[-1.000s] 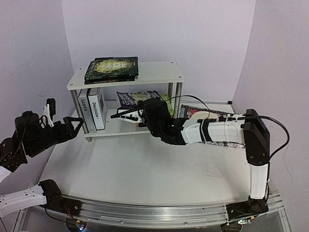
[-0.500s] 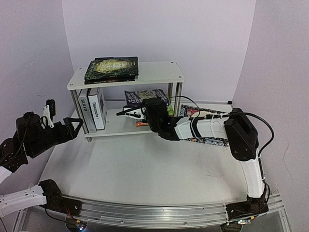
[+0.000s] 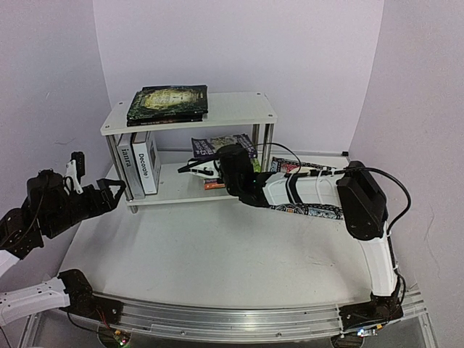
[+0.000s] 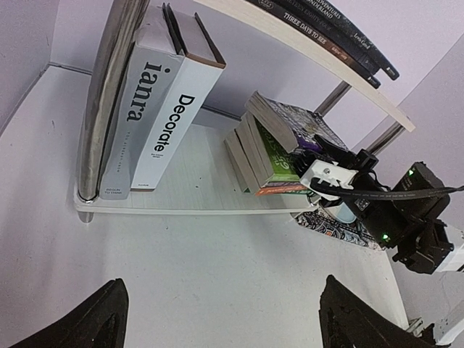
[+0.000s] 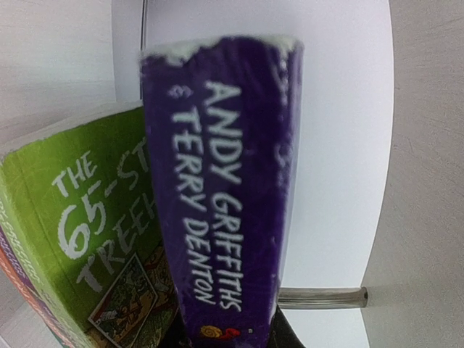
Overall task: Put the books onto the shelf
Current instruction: Place the book on the book pile on the shelf.
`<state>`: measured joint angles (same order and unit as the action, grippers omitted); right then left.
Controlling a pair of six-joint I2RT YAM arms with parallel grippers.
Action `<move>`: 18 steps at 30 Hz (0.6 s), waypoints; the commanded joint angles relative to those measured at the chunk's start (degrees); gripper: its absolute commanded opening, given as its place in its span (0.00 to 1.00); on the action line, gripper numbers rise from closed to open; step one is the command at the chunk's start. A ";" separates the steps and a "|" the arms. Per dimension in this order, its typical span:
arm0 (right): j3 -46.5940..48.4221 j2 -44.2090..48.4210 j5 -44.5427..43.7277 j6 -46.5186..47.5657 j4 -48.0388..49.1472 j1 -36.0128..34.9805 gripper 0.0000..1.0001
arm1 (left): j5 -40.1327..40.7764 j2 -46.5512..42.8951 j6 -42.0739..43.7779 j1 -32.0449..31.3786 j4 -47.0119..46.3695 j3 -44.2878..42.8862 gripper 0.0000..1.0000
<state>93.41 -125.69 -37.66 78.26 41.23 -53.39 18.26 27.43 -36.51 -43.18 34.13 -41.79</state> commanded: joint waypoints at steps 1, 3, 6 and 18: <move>2.81 0.24 -3.79 0.45 2.67 0.52 0.00 | 0.79 -0.29 -0.79 -0.13 -0.65 0.91 0.93; 3.03 0.08 -4.59 0.74 2.33 0.49 0.00 | 0.57 -0.27 -0.80 -0.15 -0.65 1.00 0.93; 3.38 -0.35 -5.97 1.44 2.28 0.63 0.00 | 0.29 -0.37 -0.79 -0.11 -0.65 0.93 0.93; 3.90 -0.63 -6.69 1.47 -0.29 0.57 0.00 | 0.76 -1.57 -0.61 -0.15 -0.57 1.47 0.93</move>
<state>93.49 -125.73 -41.47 79.55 39.76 -53.28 18.26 26.20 -37.45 -43.18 34.46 -40.45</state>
